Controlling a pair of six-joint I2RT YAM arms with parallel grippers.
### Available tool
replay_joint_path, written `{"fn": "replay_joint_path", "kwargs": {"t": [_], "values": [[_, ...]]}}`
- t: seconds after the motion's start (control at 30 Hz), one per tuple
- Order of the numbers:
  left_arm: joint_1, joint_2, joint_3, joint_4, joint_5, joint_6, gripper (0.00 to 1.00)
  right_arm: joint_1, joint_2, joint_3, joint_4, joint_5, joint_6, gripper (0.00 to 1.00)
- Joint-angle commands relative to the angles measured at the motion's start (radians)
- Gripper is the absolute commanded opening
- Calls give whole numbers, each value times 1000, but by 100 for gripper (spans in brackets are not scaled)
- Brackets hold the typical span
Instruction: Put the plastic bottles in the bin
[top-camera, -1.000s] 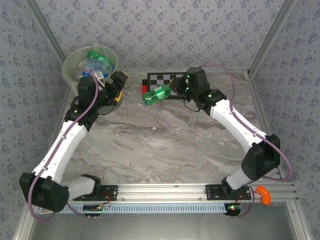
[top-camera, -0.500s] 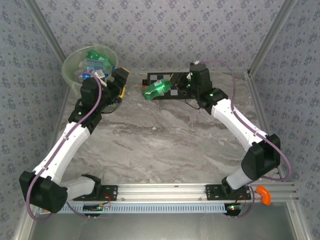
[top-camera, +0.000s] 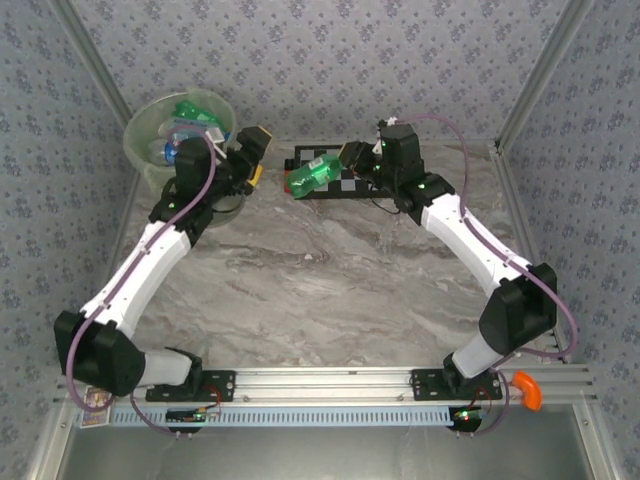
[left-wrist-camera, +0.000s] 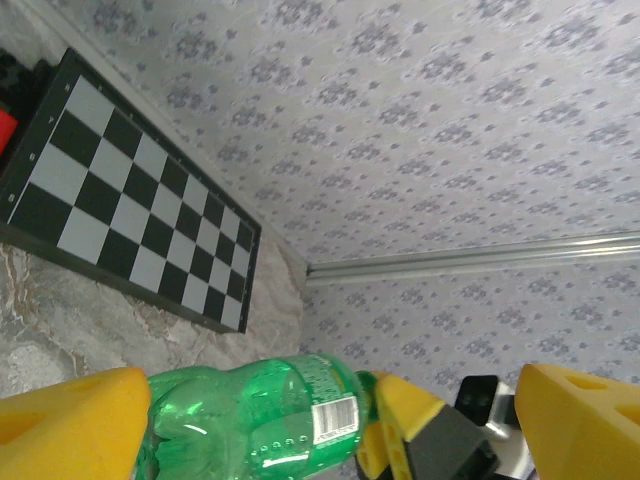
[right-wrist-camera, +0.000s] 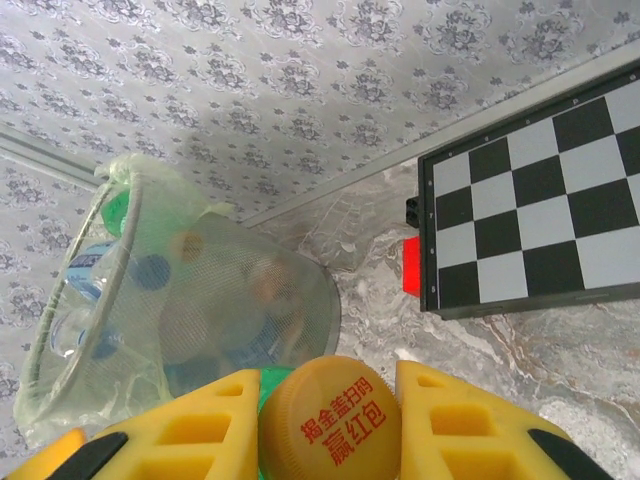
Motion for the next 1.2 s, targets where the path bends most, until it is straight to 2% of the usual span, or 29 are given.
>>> {"fn": "replay_joint_path", "kwargs": {"t": [0.0,0.13,0.23,0.4,0.57,0.8,1.17], "values": [[-1,23,72,4,75,28,94,-9,20,69,20,-17,-42,25],[-2,55,122,-55,104,87,93,-37,48,106,23,-78,-34,25],[-3,72,174,-122,123,188,93,-63,90,162,-8,-150,-25,25],[-7,101,288,-306,132,403,93,-78,106,200,-38,-170,-26,25],[-14,102,325,-406,108,581,89,-92,125,227,-72,-211,-26,25],[-40,94,393,-559,5,900,89,-103,174,343,-211,-302,-88,25],[-81,104,449,-672,-19,1191,88,-90,228,456,-340,-390,-143,25]]}}
